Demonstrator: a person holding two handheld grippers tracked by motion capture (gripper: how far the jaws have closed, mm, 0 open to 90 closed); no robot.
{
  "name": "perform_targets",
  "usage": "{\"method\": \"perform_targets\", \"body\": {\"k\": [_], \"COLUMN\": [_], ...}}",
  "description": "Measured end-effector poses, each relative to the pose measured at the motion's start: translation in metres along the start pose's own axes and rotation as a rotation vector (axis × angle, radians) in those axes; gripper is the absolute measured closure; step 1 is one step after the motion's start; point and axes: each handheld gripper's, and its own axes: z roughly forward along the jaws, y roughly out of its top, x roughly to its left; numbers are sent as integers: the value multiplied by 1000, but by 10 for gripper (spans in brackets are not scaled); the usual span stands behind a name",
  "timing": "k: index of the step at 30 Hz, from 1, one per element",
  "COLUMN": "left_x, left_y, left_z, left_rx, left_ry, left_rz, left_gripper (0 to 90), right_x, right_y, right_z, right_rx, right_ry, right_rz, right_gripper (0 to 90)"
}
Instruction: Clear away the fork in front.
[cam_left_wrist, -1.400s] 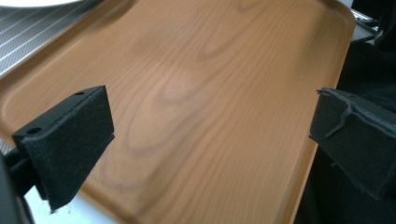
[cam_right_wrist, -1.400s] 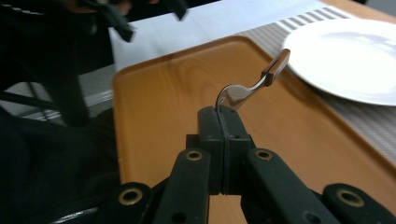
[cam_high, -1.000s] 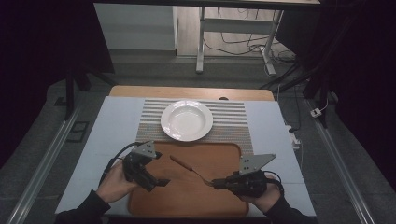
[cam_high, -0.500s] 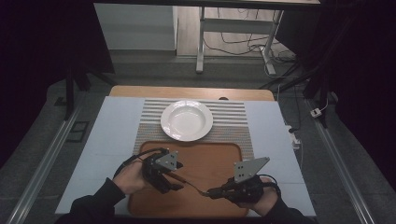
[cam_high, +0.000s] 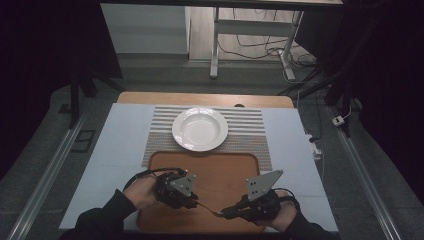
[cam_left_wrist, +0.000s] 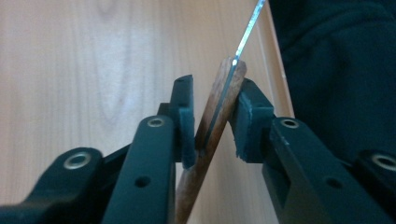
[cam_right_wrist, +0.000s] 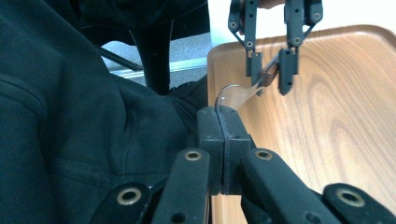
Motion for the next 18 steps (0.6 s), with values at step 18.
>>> {"method": "perform_targets", "body": {"k": [18], "left_x": [-5], "left_y": [-13], "left_z": [-10], "left_rx": [-4], "left_ry": [-11], "left_rz": [-165], "left_gripper": [794], "right_x": [-10], "right_y": [-7], "right_z": [-12], "right_rx": [-51], "right_ry": [-234], "right_rz": [92], "right_gripper": [597]}}
